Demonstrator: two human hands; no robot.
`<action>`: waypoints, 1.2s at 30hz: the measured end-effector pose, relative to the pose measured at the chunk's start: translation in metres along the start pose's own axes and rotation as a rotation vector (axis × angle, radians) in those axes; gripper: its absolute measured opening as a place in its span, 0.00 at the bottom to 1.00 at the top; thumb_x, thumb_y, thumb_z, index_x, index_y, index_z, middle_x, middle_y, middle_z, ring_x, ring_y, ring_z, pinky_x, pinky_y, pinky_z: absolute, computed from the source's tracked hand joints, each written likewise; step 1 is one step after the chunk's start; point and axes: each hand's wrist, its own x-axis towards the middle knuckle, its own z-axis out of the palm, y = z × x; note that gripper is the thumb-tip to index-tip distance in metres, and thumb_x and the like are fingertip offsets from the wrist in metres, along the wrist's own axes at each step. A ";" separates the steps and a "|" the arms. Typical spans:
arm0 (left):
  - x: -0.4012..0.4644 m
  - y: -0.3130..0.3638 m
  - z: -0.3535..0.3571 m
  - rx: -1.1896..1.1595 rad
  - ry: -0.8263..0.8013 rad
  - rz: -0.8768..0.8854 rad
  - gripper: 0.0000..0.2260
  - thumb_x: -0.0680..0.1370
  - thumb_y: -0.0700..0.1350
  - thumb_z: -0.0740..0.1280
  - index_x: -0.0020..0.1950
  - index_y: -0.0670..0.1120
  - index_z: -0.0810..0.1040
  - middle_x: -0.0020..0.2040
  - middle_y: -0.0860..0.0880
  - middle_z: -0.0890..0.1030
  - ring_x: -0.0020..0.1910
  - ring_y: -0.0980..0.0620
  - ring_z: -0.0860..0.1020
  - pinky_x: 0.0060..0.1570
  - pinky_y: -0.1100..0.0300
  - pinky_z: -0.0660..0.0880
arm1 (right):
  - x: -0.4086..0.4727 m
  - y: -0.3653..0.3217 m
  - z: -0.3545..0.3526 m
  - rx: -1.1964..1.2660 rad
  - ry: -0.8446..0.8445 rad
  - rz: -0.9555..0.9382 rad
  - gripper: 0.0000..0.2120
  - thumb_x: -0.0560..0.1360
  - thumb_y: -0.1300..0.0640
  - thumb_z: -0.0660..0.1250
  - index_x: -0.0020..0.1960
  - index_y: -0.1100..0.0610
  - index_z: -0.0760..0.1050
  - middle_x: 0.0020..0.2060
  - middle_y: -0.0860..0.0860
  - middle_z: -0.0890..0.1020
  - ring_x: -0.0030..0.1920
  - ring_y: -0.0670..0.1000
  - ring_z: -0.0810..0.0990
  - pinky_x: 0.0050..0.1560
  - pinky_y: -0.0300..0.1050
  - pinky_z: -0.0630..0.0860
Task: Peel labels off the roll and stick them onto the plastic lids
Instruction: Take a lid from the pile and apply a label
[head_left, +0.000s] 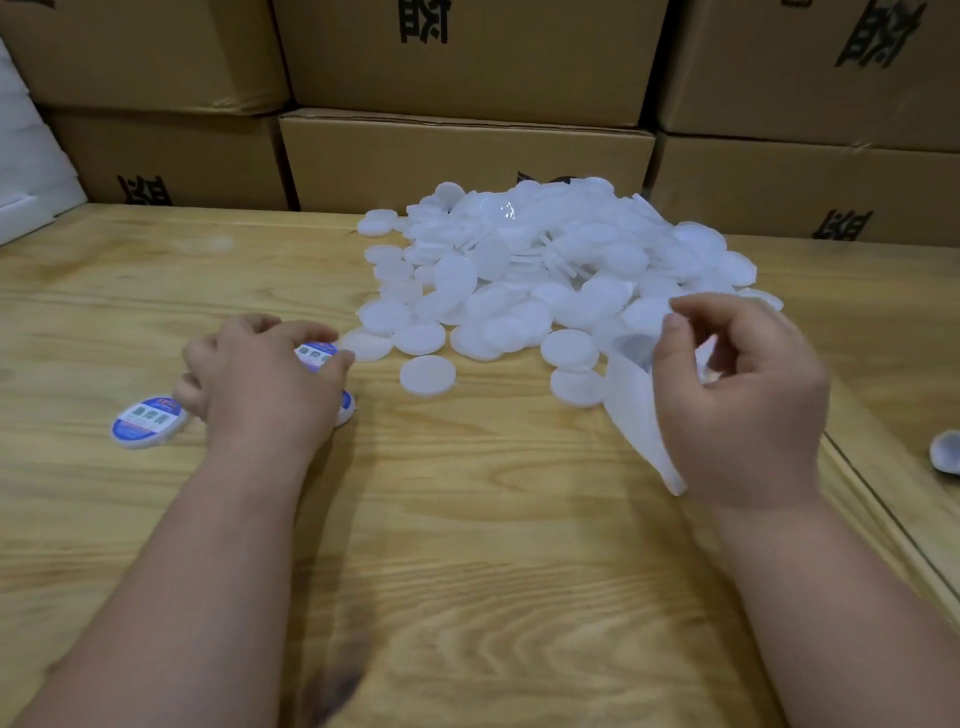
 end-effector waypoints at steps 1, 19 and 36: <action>-0.004 0.005 0.001 -0.054 0.059 0.055 0.08 0.76 0.59 0.71 0.54 0.62 0.83 0.65 0.52 0.75 0.67 0.40 0.65 0.64 0.44 0.62 | 0.006 0.005 -0.004 -0.059 -0.064 0.082 0.12 0.76 0.49 0.69 0.54 0.55 0.82 0.45 0.47 0.79 0.47 0.47 0.74 0.52 0.49 0.75; -0.080 0.078 0.067 -0.108 -0.472 0.912 0.25 0.81 0.59 0.59 0.78 0.59 0.63 0.74 0.59 0.67 0.74 0.53 0.57 0.69 0.53 0.47 | 0.051 0.009 -0.018 -0.156 -0.485 0.471 0.06 0.72 0.57 0.67 0.47 0.47 0.77 0.39 0.43 0.82 0.35 0.42 0.78 0.33 0.41 0.68; -0.082 0.076 0.058 -0.158 -0.394 0.727 0.11 0.78 0.60 0.65 0.58 0.59 0.78 0.60 0.59 0.77 0.63 0.52 0.70 0.65 0.53 0.60 | 0.013 0.045 -0.106 -0.326 -0.520 0.624 0.15 0.73 0.59 0.65 0.57 0.45 0.74 0.29 0.40 0.80 0.31 0.49 0.78 0.32 0.45 0.67</action>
